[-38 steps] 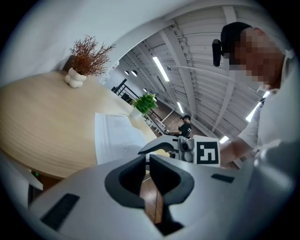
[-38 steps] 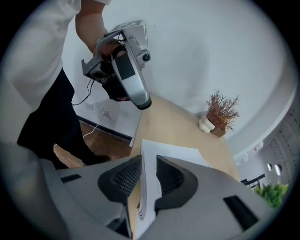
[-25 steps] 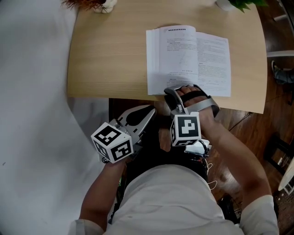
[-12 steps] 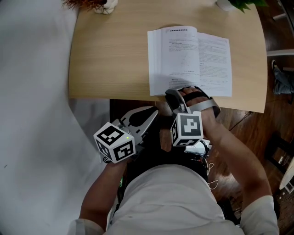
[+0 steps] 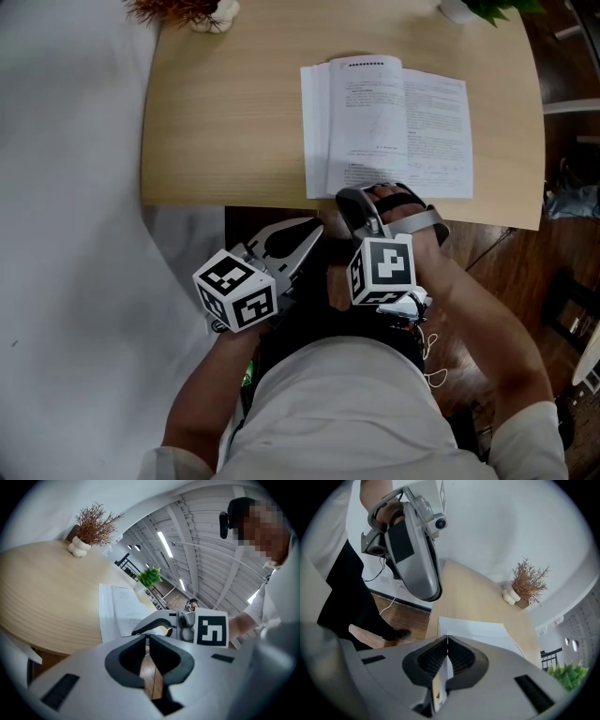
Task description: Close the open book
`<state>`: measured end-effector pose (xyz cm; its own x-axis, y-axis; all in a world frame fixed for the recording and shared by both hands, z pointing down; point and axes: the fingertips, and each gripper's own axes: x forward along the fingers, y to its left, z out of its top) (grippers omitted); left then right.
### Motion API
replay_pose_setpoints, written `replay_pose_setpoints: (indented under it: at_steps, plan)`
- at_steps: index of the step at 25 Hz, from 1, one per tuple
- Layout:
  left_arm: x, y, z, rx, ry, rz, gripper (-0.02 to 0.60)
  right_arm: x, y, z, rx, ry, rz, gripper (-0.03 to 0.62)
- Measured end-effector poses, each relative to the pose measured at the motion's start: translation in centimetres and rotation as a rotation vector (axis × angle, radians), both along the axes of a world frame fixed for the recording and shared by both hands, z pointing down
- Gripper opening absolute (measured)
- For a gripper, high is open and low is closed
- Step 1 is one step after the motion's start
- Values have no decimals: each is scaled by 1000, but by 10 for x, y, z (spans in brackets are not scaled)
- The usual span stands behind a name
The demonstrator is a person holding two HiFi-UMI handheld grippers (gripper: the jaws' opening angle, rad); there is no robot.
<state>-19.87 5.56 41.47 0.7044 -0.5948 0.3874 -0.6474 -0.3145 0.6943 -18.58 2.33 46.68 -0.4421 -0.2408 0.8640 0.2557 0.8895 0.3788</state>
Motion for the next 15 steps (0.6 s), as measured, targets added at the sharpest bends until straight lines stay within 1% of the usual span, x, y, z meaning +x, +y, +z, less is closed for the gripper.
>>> replay_pose_setpoints:
  at_steps: [4,15]
  plan:
    - [2,-4,0,-3,4,2,-2,2,0,-2,-43,-26,43,3]
    - [6,-5,2,-11,10,10,-2,2,-3,-4,-98,-64,100,2]
